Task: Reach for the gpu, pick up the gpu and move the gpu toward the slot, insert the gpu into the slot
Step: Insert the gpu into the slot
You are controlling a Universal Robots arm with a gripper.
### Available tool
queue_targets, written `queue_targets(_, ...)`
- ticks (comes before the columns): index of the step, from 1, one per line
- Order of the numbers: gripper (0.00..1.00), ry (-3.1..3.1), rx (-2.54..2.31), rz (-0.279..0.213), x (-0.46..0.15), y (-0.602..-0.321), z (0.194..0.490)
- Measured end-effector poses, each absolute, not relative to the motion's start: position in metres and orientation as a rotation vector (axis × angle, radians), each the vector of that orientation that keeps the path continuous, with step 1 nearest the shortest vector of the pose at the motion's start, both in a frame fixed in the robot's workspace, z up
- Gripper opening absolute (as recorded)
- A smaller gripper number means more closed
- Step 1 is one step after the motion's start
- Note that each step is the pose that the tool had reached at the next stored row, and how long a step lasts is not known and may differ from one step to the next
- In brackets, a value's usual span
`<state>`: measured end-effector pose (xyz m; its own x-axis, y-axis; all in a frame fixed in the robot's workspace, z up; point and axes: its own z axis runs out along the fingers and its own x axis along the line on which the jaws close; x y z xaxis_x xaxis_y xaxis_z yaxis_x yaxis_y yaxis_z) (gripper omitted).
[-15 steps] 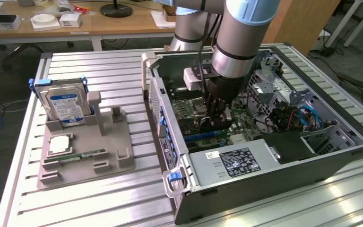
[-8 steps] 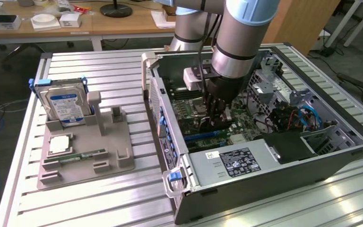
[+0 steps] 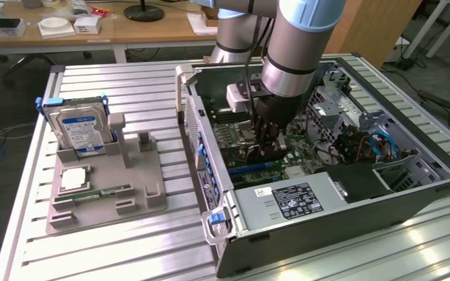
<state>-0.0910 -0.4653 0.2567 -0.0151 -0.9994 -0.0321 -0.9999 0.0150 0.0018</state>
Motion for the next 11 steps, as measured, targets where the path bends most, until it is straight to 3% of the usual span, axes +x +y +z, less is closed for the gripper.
queue_targets(11,0.26,2.222,-2.189,0.037,-0.0943,-0.4654,0.2566)
